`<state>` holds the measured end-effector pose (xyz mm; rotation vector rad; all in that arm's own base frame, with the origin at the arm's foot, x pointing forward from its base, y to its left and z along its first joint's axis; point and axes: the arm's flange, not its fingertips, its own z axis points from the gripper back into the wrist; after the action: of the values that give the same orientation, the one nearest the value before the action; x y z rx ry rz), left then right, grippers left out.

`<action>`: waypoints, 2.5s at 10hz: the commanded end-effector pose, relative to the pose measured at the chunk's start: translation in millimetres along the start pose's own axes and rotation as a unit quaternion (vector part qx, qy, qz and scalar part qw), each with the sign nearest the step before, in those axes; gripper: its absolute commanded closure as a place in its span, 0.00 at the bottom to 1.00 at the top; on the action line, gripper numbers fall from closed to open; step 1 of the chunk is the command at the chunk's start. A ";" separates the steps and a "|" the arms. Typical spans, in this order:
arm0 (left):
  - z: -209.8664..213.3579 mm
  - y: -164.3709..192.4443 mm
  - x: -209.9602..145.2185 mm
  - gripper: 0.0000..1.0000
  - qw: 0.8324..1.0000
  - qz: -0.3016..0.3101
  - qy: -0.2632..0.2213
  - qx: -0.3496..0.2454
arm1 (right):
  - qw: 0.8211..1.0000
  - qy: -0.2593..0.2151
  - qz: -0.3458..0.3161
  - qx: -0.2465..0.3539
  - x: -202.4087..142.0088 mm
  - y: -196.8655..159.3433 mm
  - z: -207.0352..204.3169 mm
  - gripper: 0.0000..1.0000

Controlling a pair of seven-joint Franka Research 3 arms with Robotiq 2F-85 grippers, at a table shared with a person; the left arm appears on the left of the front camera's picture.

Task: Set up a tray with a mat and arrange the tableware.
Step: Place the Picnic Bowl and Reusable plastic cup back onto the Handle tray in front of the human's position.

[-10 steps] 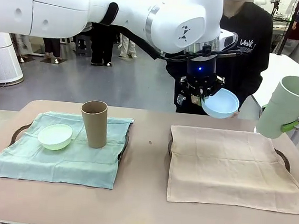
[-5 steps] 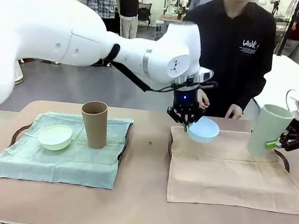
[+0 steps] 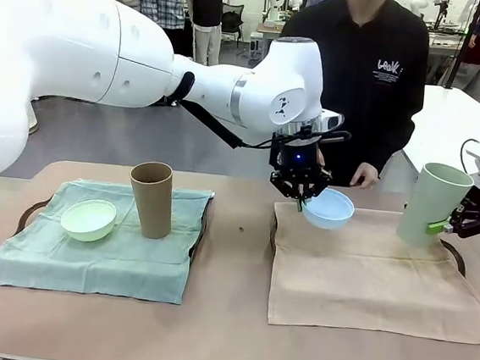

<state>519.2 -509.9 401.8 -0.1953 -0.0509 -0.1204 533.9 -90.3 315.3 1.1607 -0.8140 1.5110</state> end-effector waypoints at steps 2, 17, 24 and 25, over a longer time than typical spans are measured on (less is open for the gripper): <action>-27.2 1.0 -0.1 0.96 1.000 -0.008 0.001 -0.004 | 0.999 0.032 0.008 0.016 -14.1 -5.0 -19.1 0.19; -57.6 2.8 14.5 0.00 0.999 -0.029 0.020 -0.021 | 0.998 0.040 -0.032 0.025 -49.2 -31.9 -30.2 0.00; -41.7 11.1 4.1 0.04 0.998 -0.043 0.026 -0.030 | 0.994 0.068 -0.075 -0.034 -33.3 -12.1 14.7 0.00; -37.1 14.0 2.0 0.00 0.998 -0.042 0.021 -0.033 | 0.994 0.071 -0.077 -0.040 -30.3 -6.0 24.0 0.00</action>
<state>532.3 -516.2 357.2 -0.2235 -0.0276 -0.1896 551.3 -119.0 286.3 1.0386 -0.6895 1.4230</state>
